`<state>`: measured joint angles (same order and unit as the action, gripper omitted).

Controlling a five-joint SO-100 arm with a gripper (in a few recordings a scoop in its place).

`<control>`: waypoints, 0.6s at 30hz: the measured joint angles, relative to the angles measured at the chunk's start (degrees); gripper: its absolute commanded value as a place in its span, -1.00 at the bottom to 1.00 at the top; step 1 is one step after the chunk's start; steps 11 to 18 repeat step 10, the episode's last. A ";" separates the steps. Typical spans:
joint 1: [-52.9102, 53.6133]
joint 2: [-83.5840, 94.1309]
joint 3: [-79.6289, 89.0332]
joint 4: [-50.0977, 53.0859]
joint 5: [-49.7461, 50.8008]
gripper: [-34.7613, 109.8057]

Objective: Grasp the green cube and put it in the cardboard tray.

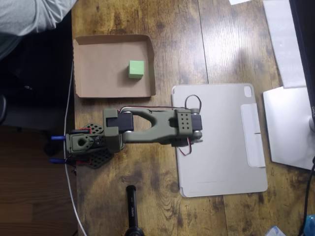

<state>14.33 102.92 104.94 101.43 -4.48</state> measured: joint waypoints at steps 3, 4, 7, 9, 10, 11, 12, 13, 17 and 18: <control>0.00 0.00 0.00 0.00 0.35 -0.52; -0.09 0.18 0.00 0.00 0.44 -0.52; -1.32 0.70 0.00 0.00 1.14 -0.52; -1.76 0.70 0.00 0.00 1.49 -0.52; -1.85 0.70 0.00 0.00 2.02 -0.52; -1.85 0.70 0.00 0.00 2.02 -0.52; -1.85 0.70 0.00 0.00 2.02 -0.52; -1.85 0.70 0.00 0.00 2.02 -0.52; -1.85 0.70 0.00 0.00 2.02 -0.52; -1.85 0.70 0.00 0.00 2.02 -0.52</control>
